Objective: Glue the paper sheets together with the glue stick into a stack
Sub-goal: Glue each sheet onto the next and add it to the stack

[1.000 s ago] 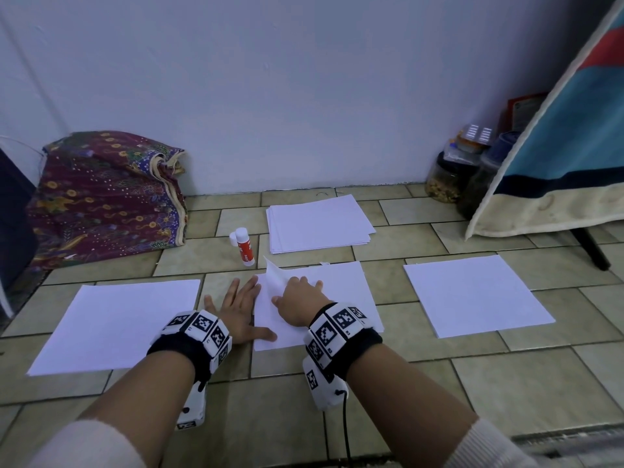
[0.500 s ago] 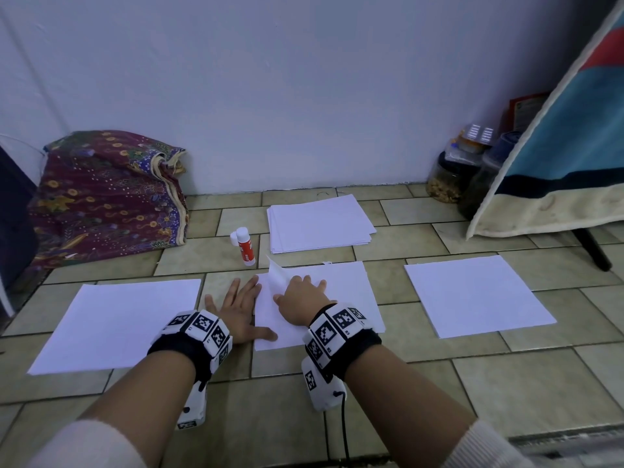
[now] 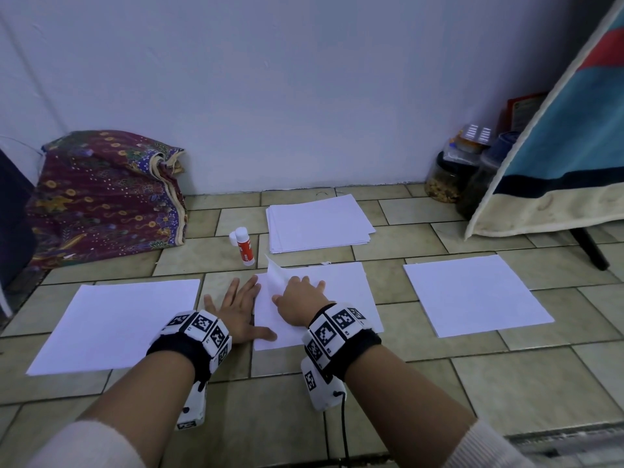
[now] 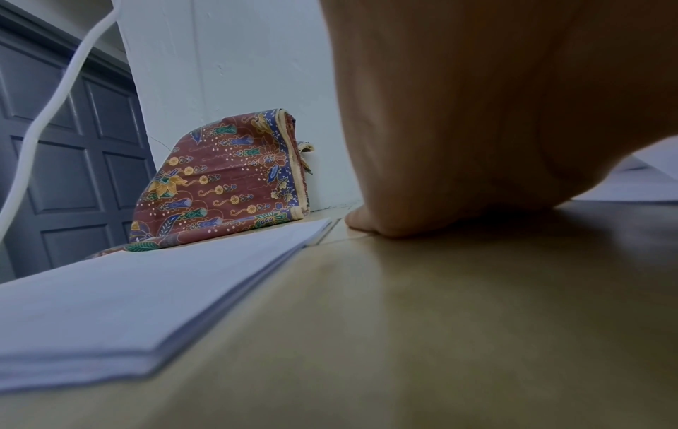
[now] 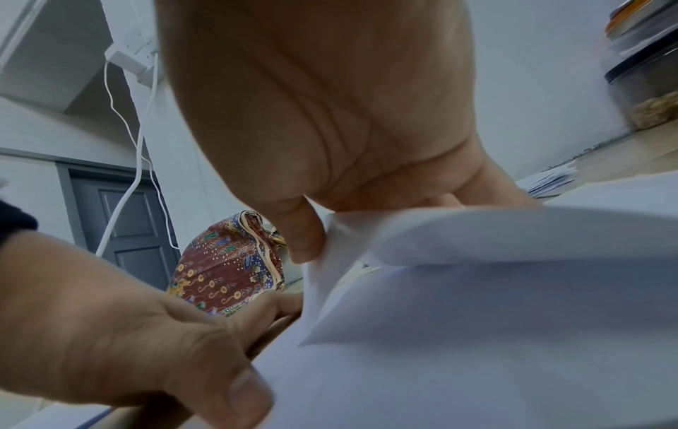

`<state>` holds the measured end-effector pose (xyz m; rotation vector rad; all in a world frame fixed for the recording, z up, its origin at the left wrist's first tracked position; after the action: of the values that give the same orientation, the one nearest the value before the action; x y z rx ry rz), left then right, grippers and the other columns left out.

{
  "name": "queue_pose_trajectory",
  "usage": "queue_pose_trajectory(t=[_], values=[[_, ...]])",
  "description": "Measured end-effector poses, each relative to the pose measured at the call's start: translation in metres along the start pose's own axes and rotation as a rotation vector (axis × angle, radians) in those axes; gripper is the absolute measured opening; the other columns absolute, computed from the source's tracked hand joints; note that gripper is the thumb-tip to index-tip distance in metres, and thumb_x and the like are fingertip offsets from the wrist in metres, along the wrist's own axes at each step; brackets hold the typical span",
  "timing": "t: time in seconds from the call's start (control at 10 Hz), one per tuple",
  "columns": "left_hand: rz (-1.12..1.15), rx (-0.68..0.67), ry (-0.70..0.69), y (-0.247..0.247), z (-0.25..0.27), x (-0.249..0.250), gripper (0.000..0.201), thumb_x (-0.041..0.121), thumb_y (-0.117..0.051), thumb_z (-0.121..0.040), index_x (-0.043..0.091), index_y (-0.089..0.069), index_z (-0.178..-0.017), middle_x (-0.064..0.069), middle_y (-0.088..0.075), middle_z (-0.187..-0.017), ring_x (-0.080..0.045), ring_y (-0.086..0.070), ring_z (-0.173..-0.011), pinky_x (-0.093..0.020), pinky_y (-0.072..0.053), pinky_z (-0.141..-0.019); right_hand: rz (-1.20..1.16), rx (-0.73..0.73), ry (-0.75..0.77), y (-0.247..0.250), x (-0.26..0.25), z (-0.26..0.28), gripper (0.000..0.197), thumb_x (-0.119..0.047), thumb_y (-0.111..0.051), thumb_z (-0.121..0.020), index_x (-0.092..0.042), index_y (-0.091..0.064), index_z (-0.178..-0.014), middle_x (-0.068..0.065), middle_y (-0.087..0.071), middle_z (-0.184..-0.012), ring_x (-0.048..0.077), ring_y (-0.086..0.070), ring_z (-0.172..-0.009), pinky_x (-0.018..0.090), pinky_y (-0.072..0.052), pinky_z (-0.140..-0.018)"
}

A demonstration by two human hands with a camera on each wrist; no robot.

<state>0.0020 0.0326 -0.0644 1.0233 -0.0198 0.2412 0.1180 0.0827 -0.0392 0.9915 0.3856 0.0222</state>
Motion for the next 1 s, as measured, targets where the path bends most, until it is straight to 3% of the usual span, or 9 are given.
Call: queue_pose_trajectory(t=[0.3, 0.4, 0.6, 0.8, 0.9, 1.0], values=[[-0.008, -0.010, 0.002, 0.001, 0.001, 0.001, 0.110, 0.067, -0.056, -0.081, 0.021, 0.015, -0.152, 0.012, 0.027, -0.156, -0.018, 0.026, -0.144, -0.062, 0.006, -0.113, 0.016, -0.005, -0.003, 0.006, -0.002, 0.013, 0.058, -0.041, -0.032, -0.101, -0.001, -0.026, -0.143, 0.019, -0.026, -0.150, 0.037, -0.018, -0.141, 0.057, -0.006, -0.116], [0.001, -0.012, -0.003, 0.001, 0.002, 0.001, 0.111, 0.066, -0.057, -0.081, 0.021, 0.015, -0.152, 0.012, 0.027, -0.156, -0.018, 0.027, -0.144, -0.062, 0.007, -0.112, -0.023, -0.022, -0.025, 0.010, 0.000, 0.020, 0.058, -0.040, -0.032, -0.102, -0.003, -0.022, -0.146, 0.016, -0.021, -0.153, 0.039, -0.011, -0.143, 0.061, -0.012, -0.113], [-0.001, -0.019, -0.001, 0.002, 0.003, 0.001, 0.111, 0.067, -0.057, -0.081, 0.021, 0.016, -0.151, 0.012, 0.028, -0.156, -0.018, 0.027, -0.144, -0.063, 0.006, -0.112, -0.048, -0.033, -0.029, 0.012, 0.000, 0.024, 0.059, -0.040, -0.033, -0.102, -0.004, -0.022, -0.146, 0.015, -0.019, -0.154, 0.039, -0.007, -0.144, 0.063, -0.013, -0.112], [0.009, -0.030, -0.001, 0.001, 0.003, 0.000, 0.127, 0.080, -0.047, -0.058, 0.022, 0.016, -0.151, 0.012, 0.027, -0.156, -0.017, 0.027, -0.144, -0.062, 0.007, -0.112, 0.022, -0.009, 0.011, 0.008, -0.005, 0.019, 0.058, -0.040, -0.031, -0.102, 0.000, -0.025, -0.144, 0.020, -0.026, -0.151, 0.033, -0.020, -0.142, 0.053, -0.004, -0.117], [0.013, -0.017, 0.001, 0.002, 0.003, 0.000, 0.126, 0.080, -0.051, -0.061, 0.022, 0.016, -0.151, 0.012, 0.027, -0.156, -0.017, 0.026, -0.144, -0.062, 0.007, -0.112, 0.037, -0.010, 0.026, 0.010, -0.006, 0.021, 0.057, -0.038, -0.030, -0.102, 0.001, -0.025, -0.144, 0.019, -0.027, -0.151, 0.033, -0.019, -0.143, 0.053, -0.004, -0.117], [0.013, 0.009, -0.002, 0.003, 0.004, 0.002, 0.113, 0.068, -0.059, -0.079, 0.022, 0.014, -0.152, 0.012, 0.026, -0.156, -0.018, 0.026, -0.144, -0.062, 0.006, -0.112, 0.043, -0.017, 0.019, 0.011, -0.005, 0.022, 0.058, -0.038, -0.030, -0.102, 0.002, -0.025, -0.144, 0.020, -0.026, -0.151, 0.034, -0.019, -0.142, 0.053, -0.003, -0.117]])
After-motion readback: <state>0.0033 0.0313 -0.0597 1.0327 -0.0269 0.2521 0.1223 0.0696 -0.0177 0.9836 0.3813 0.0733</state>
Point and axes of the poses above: each hand's wrist, its own z-axis away from the middle knuckle, its own y-axis out of the back of the hand, x = y × z, the point moved 7 cm from there along -z, towards the middle knuckle
